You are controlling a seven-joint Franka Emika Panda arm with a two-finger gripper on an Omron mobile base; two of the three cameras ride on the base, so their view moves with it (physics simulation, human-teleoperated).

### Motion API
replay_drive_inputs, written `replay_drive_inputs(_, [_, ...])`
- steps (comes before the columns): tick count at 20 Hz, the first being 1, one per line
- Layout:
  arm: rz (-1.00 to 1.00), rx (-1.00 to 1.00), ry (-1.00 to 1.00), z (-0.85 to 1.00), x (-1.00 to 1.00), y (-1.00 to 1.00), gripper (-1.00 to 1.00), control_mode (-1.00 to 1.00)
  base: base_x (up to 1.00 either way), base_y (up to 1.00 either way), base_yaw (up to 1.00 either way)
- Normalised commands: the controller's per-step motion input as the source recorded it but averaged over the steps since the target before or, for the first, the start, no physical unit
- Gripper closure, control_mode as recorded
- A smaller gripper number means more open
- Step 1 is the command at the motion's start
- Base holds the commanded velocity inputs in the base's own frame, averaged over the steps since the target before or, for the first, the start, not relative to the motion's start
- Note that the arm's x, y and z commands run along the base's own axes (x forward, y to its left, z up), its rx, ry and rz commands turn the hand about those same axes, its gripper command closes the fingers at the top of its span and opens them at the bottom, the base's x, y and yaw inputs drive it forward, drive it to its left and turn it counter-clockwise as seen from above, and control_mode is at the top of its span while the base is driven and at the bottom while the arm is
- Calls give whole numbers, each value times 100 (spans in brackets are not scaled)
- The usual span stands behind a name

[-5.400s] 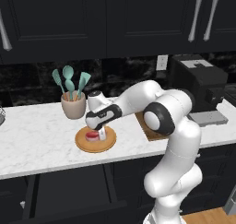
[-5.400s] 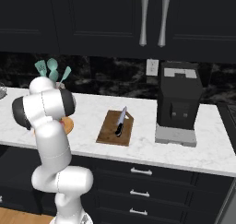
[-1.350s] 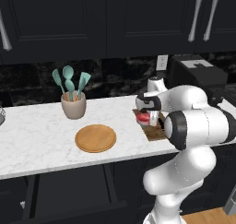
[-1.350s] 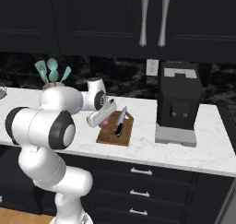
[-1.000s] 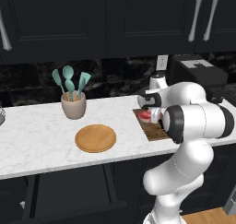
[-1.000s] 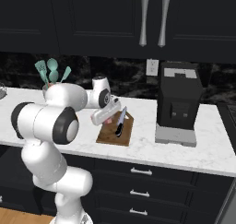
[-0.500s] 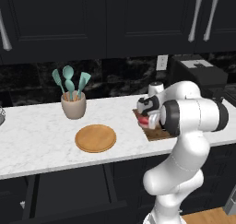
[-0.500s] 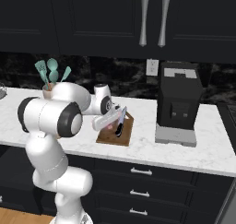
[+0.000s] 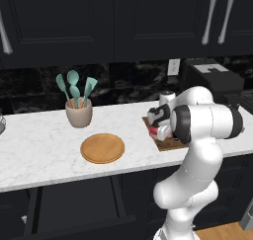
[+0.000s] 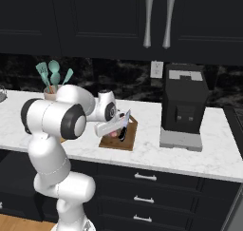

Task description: Pick up the knife from the drawer and place it on the cutting board. Then place the meat from the plate to the cutting board.

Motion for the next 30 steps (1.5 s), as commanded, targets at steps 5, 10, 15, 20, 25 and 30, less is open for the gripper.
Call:
replay_drive_inputs(5, [-25,0,0,0,5,-24,100,-100,0,0,0])
replay_drive_inputs(10, [-20,0,0,0,8,-6,100,-100,0,0,0])
replay_drive_inputs(15, [-12,0,0,0,14,1,100,-100,0,0,0])
replay_drive_inputs(20, [-10,0,0,0,3,2,-100,-100,0,0,0])
replay_drive_inputs(25, [-6,0,0,0,0,0,-100,-100,0,0,0])
replay_drive_inputs(30, [-3,-1,-1,6,0,0,-100,-100,0,0,0])
